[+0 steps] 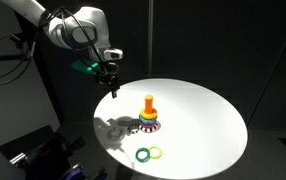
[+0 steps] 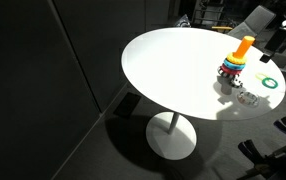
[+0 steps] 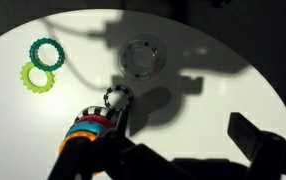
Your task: Place the black and white ring on the stack
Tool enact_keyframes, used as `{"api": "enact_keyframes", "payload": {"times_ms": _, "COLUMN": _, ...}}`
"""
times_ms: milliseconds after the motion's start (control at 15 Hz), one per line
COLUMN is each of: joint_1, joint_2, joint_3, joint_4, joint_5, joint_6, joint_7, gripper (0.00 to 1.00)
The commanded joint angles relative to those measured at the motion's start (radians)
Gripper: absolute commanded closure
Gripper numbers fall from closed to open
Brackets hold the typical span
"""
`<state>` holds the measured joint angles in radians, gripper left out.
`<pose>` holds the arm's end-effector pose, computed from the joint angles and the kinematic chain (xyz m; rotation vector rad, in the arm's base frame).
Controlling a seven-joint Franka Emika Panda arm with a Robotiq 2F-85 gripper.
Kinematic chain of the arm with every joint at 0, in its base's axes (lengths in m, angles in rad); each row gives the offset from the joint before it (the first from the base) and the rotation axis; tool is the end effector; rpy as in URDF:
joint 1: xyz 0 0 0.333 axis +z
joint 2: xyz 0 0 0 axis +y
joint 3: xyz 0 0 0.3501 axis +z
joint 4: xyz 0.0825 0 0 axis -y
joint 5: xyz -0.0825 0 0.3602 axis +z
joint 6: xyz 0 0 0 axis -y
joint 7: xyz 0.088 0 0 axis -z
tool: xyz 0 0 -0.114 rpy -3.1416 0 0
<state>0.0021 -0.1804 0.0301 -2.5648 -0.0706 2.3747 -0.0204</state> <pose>0.4125 0.0122 0.3723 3.0833 0.1592 -0.0148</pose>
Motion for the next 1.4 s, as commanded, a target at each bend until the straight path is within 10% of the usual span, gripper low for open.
{"api": "enact_keyframes", "payload": {"times_ms": 0, "joint_1": -0.016, "joint_2": 0.026, "joint_3": -0.005, "joint_4": -0.021, "joint_5": -0.046, "joint_6": 0.08, "joint_7": 0.054, "gripper": 0.0}}
{"api": "enact_keyframes", "payload": {"times_ms": 1333, "joint_1": -0.049, "joint_2": 0.169, "joint_3": -0.033, "joint_4": 0.004, "joint_5": -0.097, "joint_6": 0.206, "joint_7": 0.211, "gripper": 0.0}}
